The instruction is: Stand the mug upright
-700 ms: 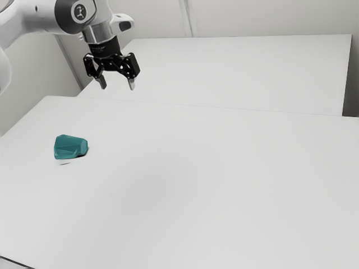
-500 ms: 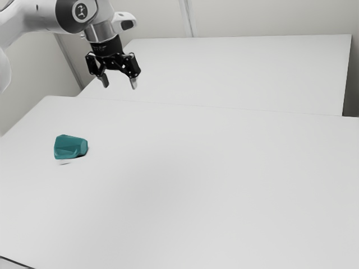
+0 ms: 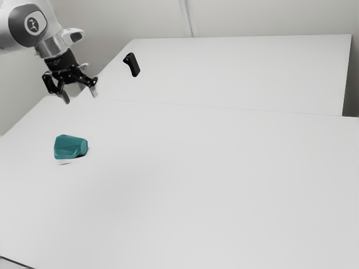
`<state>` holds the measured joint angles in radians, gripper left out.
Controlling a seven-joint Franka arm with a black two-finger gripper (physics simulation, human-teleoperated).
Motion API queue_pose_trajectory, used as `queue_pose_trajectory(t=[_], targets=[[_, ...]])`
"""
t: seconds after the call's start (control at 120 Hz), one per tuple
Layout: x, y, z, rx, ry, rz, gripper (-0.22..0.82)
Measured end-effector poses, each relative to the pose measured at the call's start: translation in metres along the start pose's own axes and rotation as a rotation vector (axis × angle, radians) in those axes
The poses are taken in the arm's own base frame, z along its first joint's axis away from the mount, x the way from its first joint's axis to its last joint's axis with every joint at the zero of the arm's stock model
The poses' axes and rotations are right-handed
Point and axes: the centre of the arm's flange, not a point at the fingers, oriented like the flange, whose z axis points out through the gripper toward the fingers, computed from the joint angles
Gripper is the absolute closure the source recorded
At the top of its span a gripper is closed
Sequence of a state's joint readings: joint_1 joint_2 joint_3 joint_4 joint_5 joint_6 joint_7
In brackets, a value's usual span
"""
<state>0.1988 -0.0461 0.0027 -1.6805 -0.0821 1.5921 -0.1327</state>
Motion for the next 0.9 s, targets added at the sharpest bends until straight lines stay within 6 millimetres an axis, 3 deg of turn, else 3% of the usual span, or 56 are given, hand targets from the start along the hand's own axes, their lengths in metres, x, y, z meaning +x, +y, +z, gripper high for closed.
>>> queue_pose_trajectory(t=[0.083, 0.158, 0.225, 0.267, 0.35, 0.392, 0.608, 0.783, 0.9], targets=[[0.023, -0.075, 0.020, -0.045, -0.015, -0.121, 0.00], [0.032, -0.139, 0.030, -0.086, -0.008, -0.197, 0.00], [0.037, -0.178, 0.040, -0.119, -0.005, -0.222, 0.00], [0.044, -0.182, 0.050, -0.136, -0.007, -0.196, 0.00], [0.071, -0.155, 0.073, -0.176, -0.012, -0.076, 0.00], [0.087, -0.153, 0.087, -0.200, -0.010, -0.031, 0.00], [0.131, -0.211, 0.128, -0.299, 0.049, 0.083, 0.00], [0.151, -0.252, 0.155, -0.346, 0.080, 0.162, 0.00], [0.151, -0.278, 0.180, -0.378, 0.072, 0.196, 0.00]])
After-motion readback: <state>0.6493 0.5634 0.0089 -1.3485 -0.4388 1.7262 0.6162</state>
